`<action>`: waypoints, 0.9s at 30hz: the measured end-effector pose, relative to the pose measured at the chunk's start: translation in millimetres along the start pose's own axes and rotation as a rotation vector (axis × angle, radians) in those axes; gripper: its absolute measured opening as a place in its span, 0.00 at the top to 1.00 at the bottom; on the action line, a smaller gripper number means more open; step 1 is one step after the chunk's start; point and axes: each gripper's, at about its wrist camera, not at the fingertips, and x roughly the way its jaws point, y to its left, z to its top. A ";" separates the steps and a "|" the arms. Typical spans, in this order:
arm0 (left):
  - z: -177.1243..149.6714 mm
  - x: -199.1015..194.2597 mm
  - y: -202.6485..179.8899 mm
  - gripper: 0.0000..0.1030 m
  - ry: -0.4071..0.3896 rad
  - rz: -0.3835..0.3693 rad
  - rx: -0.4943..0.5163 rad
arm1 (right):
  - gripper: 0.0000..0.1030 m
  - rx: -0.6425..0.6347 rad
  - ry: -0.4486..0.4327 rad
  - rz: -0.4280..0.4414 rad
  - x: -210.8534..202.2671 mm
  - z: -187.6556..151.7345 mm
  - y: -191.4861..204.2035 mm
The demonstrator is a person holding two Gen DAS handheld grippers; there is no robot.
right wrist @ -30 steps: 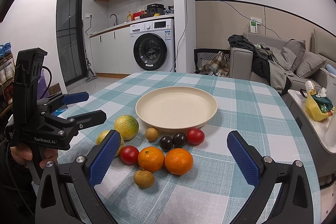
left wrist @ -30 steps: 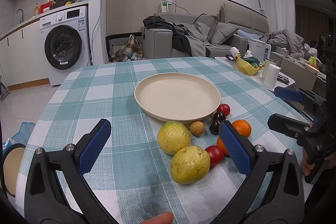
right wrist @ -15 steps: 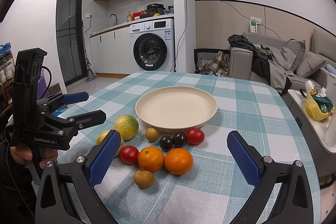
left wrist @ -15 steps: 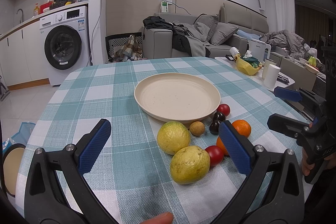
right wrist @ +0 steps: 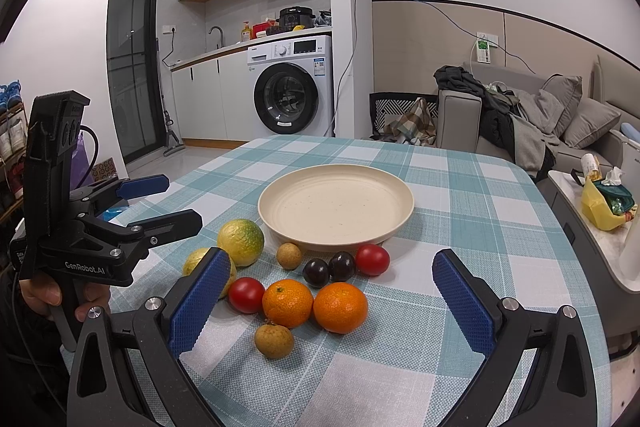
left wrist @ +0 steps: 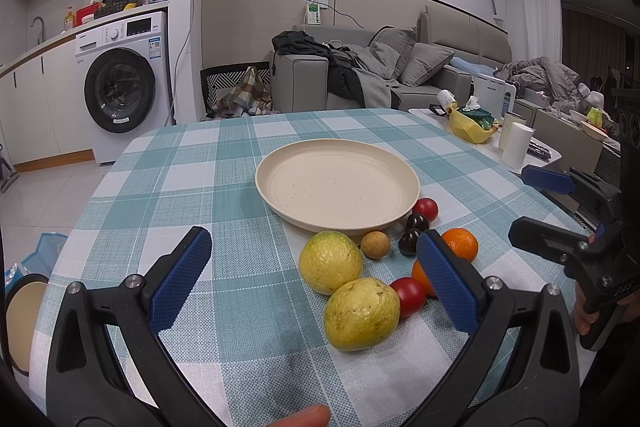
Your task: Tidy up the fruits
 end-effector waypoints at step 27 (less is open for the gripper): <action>0.3 0.5 0.1 0.01 0.003 -0.002 0.000 | 0.00 0.019 0.023 -0.022 4.5 -1.2 -1.2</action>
